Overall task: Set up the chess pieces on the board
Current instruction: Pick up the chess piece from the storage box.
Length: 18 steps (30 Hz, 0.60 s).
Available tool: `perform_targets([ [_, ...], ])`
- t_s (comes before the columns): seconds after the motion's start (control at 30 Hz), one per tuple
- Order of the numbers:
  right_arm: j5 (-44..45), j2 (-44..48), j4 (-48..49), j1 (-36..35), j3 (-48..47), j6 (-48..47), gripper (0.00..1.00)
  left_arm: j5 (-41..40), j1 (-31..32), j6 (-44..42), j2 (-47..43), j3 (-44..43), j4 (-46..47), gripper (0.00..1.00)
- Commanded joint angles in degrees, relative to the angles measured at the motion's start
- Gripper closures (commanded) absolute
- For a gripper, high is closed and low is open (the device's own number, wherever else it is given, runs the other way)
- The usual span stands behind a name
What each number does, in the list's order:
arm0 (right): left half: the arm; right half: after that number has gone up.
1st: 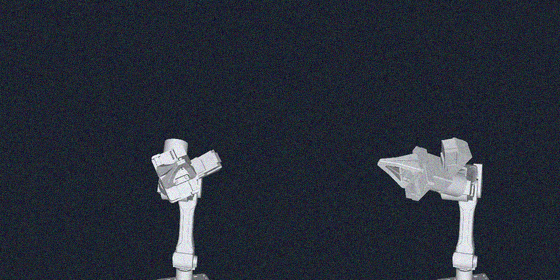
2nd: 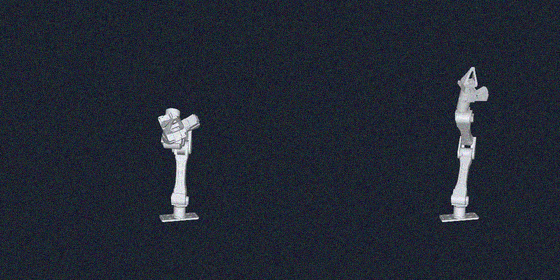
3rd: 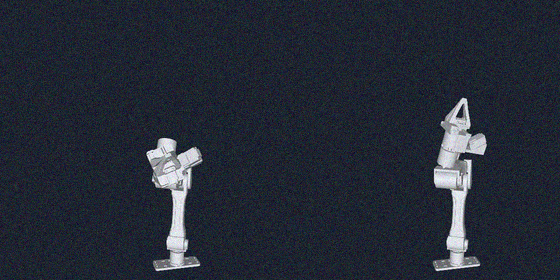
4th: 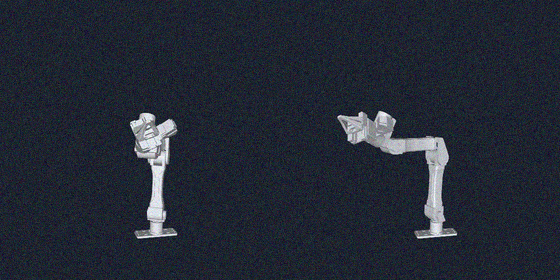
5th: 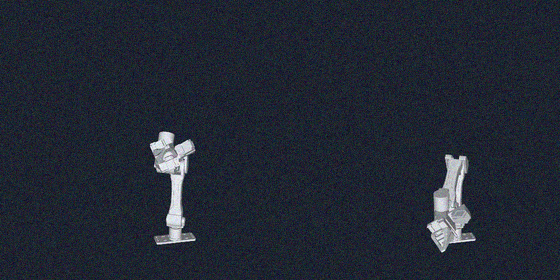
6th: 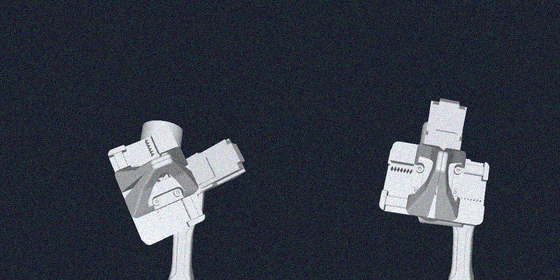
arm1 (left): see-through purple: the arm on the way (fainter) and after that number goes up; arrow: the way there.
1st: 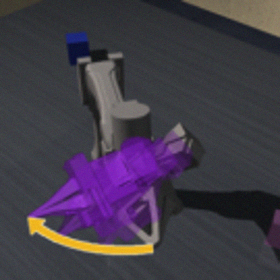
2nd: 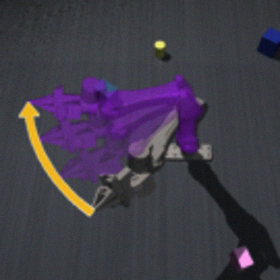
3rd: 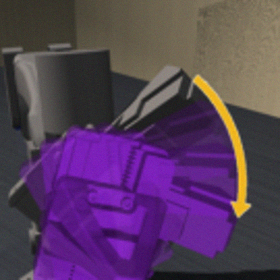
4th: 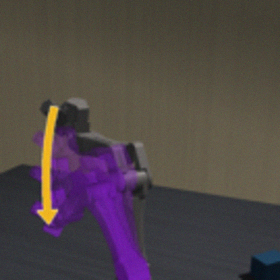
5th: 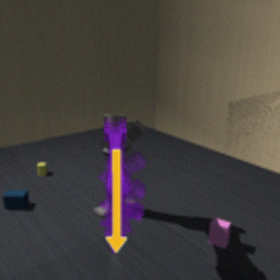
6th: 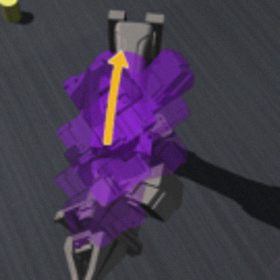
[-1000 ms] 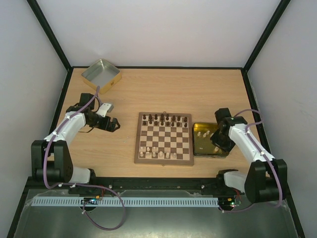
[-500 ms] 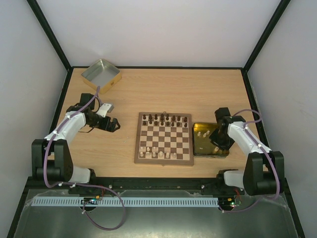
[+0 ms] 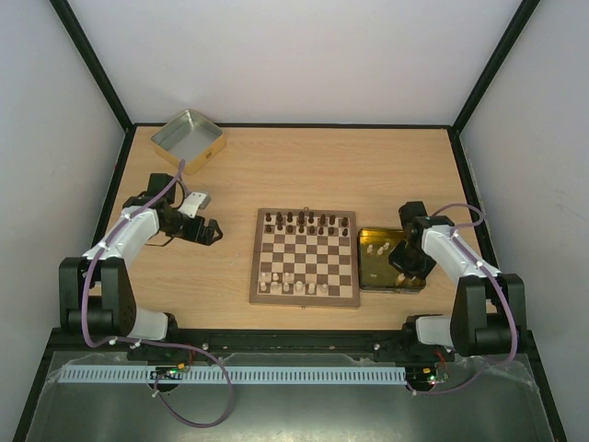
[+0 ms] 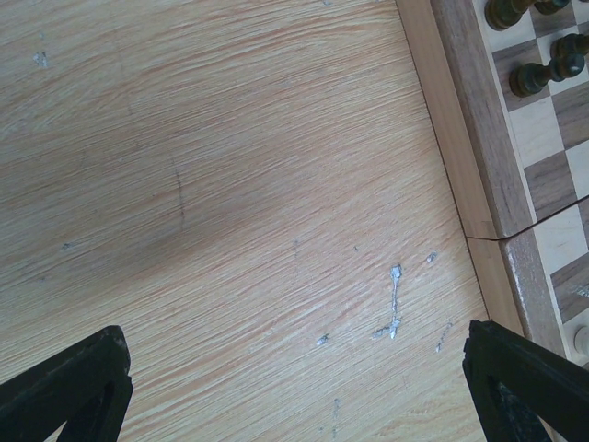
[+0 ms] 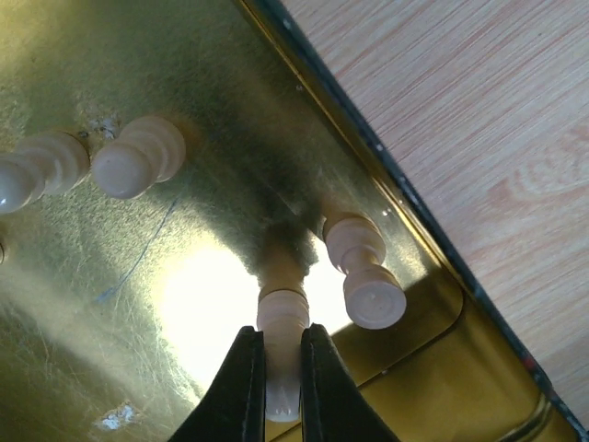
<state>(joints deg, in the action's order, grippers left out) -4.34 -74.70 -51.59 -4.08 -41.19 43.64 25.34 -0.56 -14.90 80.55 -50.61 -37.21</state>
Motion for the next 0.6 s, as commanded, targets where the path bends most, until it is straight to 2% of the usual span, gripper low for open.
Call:
perform_targets([
  [0.0,1.28,0.50,-1.23,0.21,-0.53,-1.26,0.98,0.82,-0.45,-0.58,0.53,-0.75,-1.38,0.02],
  [0.33,1.61,6.19,-11.55,-1.11,-9.36,-4.85,0.98,1.00,-0.50,-0.72,0.83,-0.79,-1.55,0.02],
  [0.43,1.17,7.18,-15.31,-4.39,-12.46,-4.74,0.98,1.19,-0.50,-0.75,1.06,-0.80,-1.60,0.02],
  [0.57,-0.76,7.11,-18.09,-13.15,-15.33,-2.06,0.98,1.28,-0.49,-0.92,1.63,-1.02,-1.72,0.02],
])
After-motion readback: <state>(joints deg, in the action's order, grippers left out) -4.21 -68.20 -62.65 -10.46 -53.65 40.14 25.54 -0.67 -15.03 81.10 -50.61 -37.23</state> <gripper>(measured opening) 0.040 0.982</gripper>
